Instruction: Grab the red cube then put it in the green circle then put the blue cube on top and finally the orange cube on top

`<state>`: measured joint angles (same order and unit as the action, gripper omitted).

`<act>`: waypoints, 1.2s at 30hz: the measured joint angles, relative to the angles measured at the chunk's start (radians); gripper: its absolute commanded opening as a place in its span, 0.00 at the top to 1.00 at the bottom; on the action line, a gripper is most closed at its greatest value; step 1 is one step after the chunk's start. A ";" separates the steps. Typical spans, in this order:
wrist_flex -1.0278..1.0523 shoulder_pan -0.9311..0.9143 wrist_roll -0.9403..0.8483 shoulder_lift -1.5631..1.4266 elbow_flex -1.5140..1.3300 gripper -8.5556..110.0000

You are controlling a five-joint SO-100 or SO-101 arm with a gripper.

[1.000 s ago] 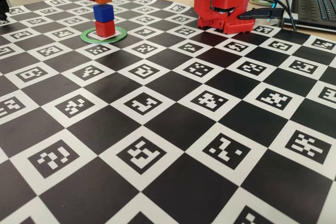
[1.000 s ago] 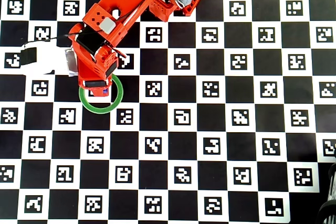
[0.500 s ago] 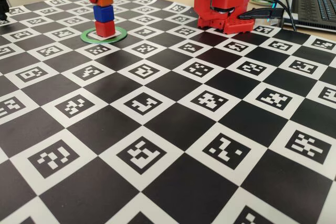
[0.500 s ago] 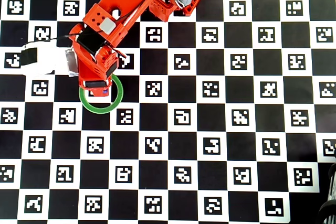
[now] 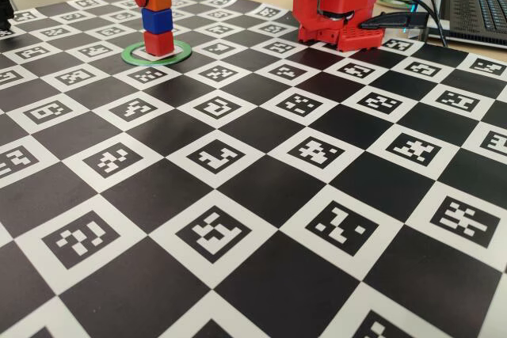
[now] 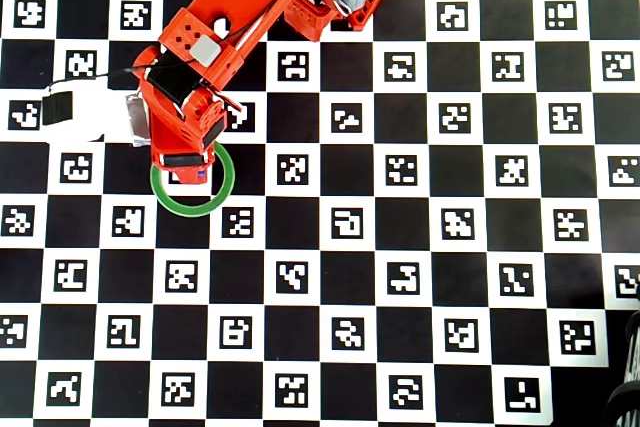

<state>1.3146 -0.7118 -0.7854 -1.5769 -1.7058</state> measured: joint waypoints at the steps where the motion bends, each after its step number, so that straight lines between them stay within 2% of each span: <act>1: 0.000 0.000 0.000 0.000 0.000 0.83; 4: 0.000 0.000 0.000 0.000 0.000 0.69; 14: 0.012 0.000 0.018 0.000 0.003 0.57; 18: 0.072 0.000 0.029 0.000 0.067 0.56; 22: 0.161 0.000 0.048 -0.005 0.176 0.56; 28: 0.284 0.006 0.144 -0.054 0.365 0.63; 36: 0.276 0.221 0.511 -0.106 0.423 0.78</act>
<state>1.5907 -0.4909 -0.2746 -1.6828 -1.2824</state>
